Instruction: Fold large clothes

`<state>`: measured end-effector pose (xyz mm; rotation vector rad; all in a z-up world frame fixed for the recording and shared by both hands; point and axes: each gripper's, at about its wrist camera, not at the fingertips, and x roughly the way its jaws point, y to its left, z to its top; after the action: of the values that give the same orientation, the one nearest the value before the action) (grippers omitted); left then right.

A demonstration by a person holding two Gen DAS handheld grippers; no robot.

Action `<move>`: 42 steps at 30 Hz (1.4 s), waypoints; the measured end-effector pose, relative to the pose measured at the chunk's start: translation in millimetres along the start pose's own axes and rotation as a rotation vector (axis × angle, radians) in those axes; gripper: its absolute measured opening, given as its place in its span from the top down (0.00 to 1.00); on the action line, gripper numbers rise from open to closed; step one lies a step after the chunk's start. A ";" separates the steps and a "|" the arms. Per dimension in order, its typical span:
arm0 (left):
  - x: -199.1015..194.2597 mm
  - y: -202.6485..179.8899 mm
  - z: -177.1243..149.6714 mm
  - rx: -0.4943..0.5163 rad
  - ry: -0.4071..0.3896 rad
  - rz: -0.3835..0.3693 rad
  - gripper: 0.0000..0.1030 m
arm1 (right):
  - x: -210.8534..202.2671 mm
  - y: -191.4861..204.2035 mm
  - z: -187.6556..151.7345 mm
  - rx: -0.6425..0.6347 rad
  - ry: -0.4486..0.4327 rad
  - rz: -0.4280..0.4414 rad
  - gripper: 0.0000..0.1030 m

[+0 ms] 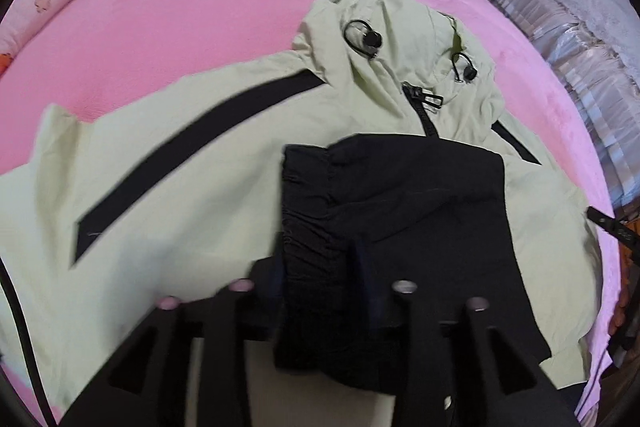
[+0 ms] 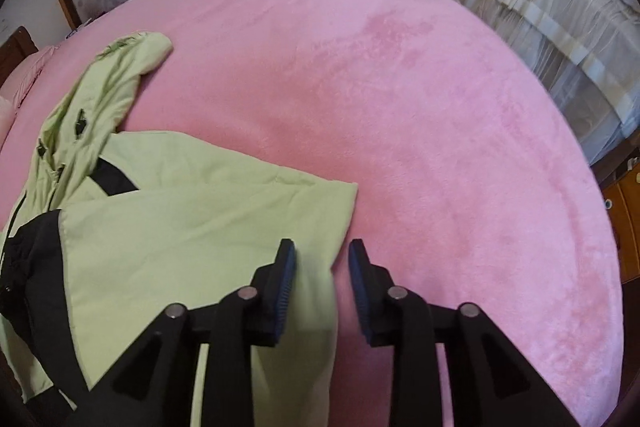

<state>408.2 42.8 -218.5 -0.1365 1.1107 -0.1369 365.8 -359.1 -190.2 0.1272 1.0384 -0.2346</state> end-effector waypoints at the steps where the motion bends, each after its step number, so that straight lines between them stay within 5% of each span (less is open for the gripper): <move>1: -13.3 1.6 0.6 0.004 -0.026 0.048 0.38 | -10.9 0.8 -2.7 0.000 -0.018 0.021 0.70; 4: -49.3 -1.4 2.7 0.000 -0.149 0.085 0.29 | -46.3 20.2 -15.6 -0.031 -0.074 0.099 0.65; 8: -74.8 -18.0 2.4 -0.020 -0.225 -0.009 0.28 | -72.9 75.8 -41.7 -0.136 -0.113 0.202 0.65; 15: -23.7 -51.4 -19.1 -0.016 -0.108 0.015 0.36 | -47.2 149.3 -88.8 -0.242 -0.038 0.249 0.65; 21: -0.6 -39.1 -39.7 0.029 -0.066 0.060 0.40 | -21.4 98.7 -100.1 -0.209 -0.024 0.104 0.69; 24: 0.4 -39.3 -41.5 0.058 -0.063 0.064 0.40 | -19.7 48.9 -96.5 -0.143 -0.035 0.008 0.82; 27: 2.0 -39.2 -40.3 0.068 -0.060 0.071 0.40 | -16.0 14.5 -95.5 -0.063 -0.009 0.059 0.99; 33: 0.6 -46.2 -37.7 0.077 -0.041 0.098 0.39 | -21.2 15.0 -96.4 -0.034 0.001 0.022 0.98; 38: -16.3 -48.4 -36.0 0.050 -0.019 0.087 0.35 | -44.9 22.3 -97.8 0.020 0.025 0.094 0.95; 42: -54.6 -56.3 -40.1 0.063 -0.076 0.106 0.26 | -77.5 30.4 -104.1 0.027 0.000 0.120 0.94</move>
<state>345.9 -4.5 -177.9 -0.0263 1.0342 -0.0708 248.6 -297.0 -175.8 0.2136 1.0241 -0.1396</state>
